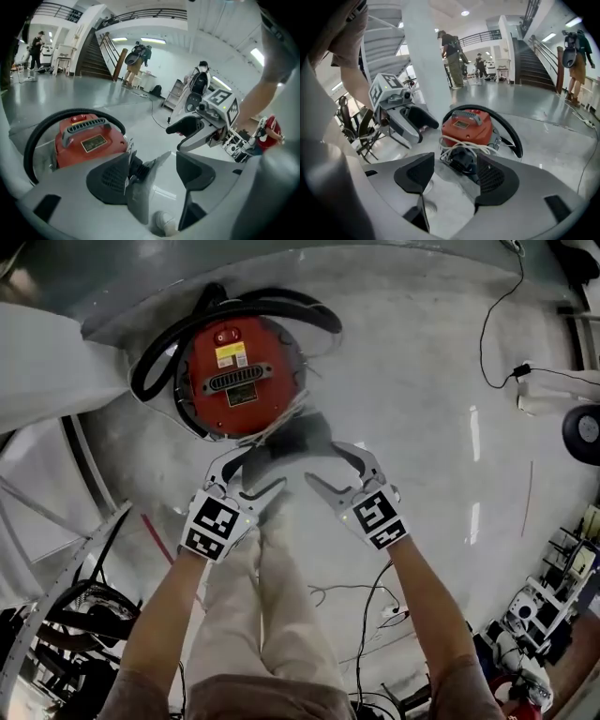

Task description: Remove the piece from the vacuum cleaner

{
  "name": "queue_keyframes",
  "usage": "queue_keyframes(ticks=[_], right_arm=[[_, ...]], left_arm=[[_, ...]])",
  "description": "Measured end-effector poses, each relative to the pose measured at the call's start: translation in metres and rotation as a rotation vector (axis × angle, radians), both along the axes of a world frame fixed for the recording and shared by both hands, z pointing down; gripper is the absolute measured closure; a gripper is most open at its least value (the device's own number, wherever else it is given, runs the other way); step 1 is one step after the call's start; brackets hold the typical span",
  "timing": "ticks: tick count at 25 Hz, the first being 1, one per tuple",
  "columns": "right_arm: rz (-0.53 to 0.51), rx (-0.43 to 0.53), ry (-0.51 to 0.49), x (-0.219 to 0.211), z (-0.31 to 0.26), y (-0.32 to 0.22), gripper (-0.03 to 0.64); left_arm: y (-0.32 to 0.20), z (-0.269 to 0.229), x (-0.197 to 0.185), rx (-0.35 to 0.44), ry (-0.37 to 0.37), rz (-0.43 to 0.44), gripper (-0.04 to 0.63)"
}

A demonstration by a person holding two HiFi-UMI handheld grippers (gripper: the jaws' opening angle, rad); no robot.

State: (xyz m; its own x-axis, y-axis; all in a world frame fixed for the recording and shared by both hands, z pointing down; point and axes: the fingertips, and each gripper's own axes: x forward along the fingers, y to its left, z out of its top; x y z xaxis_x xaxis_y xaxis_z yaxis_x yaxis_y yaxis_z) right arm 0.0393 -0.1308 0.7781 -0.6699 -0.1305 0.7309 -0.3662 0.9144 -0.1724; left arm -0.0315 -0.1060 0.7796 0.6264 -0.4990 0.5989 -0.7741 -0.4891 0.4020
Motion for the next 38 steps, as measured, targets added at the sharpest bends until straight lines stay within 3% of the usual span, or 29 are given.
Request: queue_keyframes(ticks=[10,14,16,22,24,38], right_arm=[[-0.296,0.018,0.16,-0.005,0.103,0.014,0.367],[-0.401,0.014,0.188,-0.012,0.122,0.021,0.367],[-0.436,0.013,0.202,-0.013,0.127,0.026,0.367],[-0.439,0.011,0.207,-0.014,0.134,0.025,0.377],[-0.443,0.026,0.214,-0.016,0.134,0.023,0.417],[-0.375,-0.025,0.205,-0.007,0.138,0.029,0.508]], left_arm=[[0.014,0.091,0.025,-0.082,-0.031,0.062,0.284],[0.016,0.111,0.03,-0.074,-0.1,0.112,0.285],[0.016,0.114,0.035,-0.071,-0.104,0.132,0.322],[0.013,0.126,0.04,-0.086,-0.142,0.18,0.378],[0.012,0.128,0.036,-0.095,-0.163,0.177,0.428],[0.02,0.133,0.038,-0.163,-0.154,0.1,0.49]])
